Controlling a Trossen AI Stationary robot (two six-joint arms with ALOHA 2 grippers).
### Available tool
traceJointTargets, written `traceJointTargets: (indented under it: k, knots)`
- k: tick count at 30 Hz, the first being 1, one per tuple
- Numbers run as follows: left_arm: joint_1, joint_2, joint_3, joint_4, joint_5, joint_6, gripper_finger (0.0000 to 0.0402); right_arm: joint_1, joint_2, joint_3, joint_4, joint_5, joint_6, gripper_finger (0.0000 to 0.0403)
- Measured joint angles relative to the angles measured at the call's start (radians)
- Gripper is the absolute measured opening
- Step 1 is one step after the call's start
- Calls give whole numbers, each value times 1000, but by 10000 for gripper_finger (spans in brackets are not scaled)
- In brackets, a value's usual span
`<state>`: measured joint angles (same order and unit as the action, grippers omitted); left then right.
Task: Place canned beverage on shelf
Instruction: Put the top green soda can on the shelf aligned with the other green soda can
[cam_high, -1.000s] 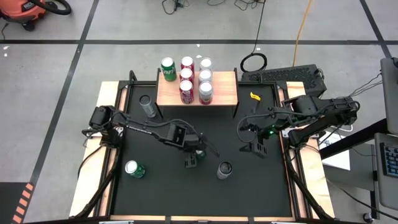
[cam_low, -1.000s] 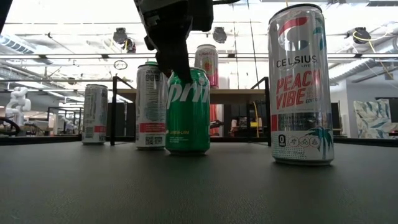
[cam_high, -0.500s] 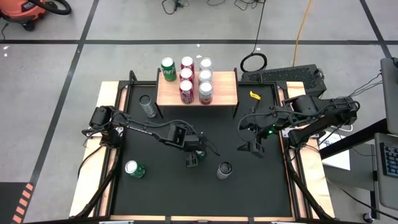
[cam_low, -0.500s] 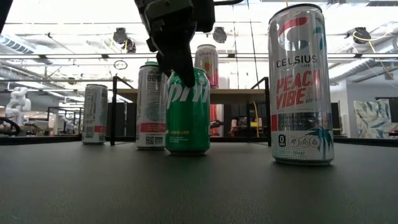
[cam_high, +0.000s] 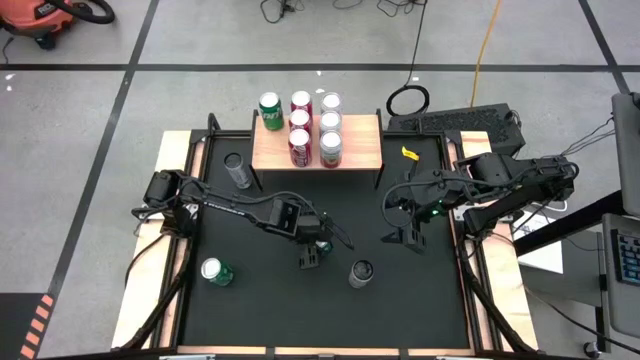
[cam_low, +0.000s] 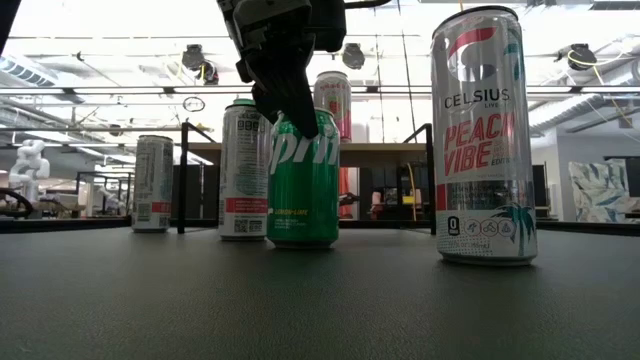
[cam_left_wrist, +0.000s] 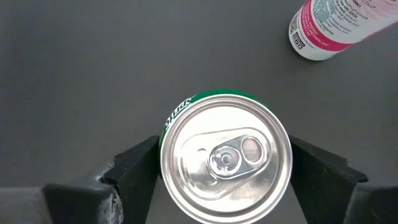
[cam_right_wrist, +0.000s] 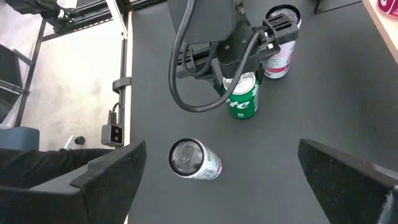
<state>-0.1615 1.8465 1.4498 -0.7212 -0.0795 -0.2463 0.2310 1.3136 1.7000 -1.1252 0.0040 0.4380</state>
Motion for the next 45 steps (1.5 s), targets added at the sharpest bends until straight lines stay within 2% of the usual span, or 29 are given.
traceJointTargets:
  k: [18,24,28,36,41,45]
  knots:
    - [-3,-1,1,-1,22,-8,301,0,0,0,-1,0,-8,400]
    - [-3,1,57,-36,35,-15,301,3,0,0,-47,-4,39,400]
    - [-3,1,100,-65,33,-23,301,44,0,0,-98,1,55,400]
    - [-3,0,171,-102,23,-37,301,125,-3,-50,60,106,67,400]
    - [-3,0,184,-101,16,-37,301,145,-2,-155,182,125,111,400]
    - [-3,0,184,-101,15,-37,301,169,-3,-219,215,126,138,400]
